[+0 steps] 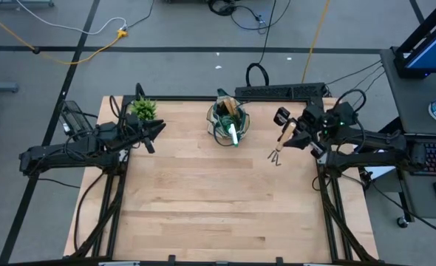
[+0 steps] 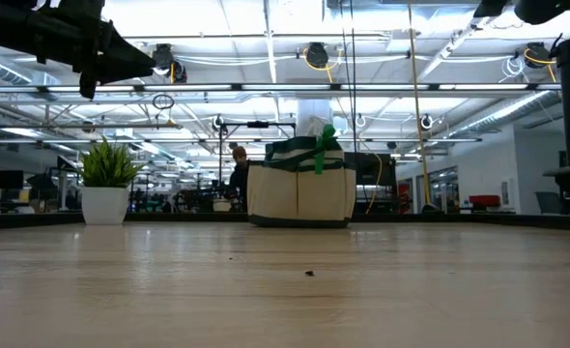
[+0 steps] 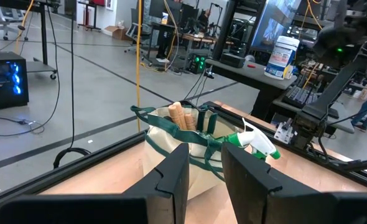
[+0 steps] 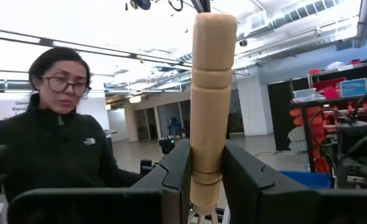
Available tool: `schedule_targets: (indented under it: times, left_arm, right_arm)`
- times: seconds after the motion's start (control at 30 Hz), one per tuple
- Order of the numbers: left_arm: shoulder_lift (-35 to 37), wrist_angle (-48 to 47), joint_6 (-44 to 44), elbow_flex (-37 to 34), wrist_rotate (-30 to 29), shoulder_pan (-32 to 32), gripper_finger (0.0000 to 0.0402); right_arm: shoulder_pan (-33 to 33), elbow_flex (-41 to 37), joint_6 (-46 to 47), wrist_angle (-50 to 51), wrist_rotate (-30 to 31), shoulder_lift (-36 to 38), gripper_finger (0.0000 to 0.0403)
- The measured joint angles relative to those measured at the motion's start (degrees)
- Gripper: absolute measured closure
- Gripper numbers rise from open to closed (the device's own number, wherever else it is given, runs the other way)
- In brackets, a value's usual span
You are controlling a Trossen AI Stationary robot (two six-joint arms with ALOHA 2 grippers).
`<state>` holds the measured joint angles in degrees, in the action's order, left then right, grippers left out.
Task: Pick & Place Garden tools in Gardening bag
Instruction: Put the brown hand rake into the gardening bag
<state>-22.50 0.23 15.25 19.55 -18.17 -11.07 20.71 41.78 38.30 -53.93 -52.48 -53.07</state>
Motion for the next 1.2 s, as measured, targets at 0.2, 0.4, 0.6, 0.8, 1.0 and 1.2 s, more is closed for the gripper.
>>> schedule_targets:
  times: [0.2,0.4,0.6,0.8,1.0,1.2]
  left_arm:
    - [0.01,-0.02,0.02,0.0,0.01,0.0,0.0302]
    - [0.02,-0.02,0.59,0.02,0.02,0.0,0.0302]
    - [0.01,-0.03,0.35,0.01,0.02,0.02,0.0302]
    - [0.0,-0.02,0.34,0.0,0.02,0.02,0.0302]
    - [0.01,-0.02,0.14,0.0,0.0,0.01,0.0302]
    - [0.0,-0.03,0.12,0.01,0.02,0.0,0.0302]
  right_arm:
    - [-0.02,0.0,-0.96,3.73,5.12,-0.9,0.0344]
    - [-0.15,0.0,-6.05,11.26,13.99,-3.42,0.0344]
    - [-0.15,0.0,-11.3,12.25,23.96,-6.98,0.0344]
    - [-0.15,0.0,-15.91,12.04,33.14,-9.86,0.0344]
    - [-0.15,0.0,-19.7,7.85,40.86,-12.93,0.0344]
    - [-0.1,0.04,-23.18,2.08,46.96,-16.95,0.0344]
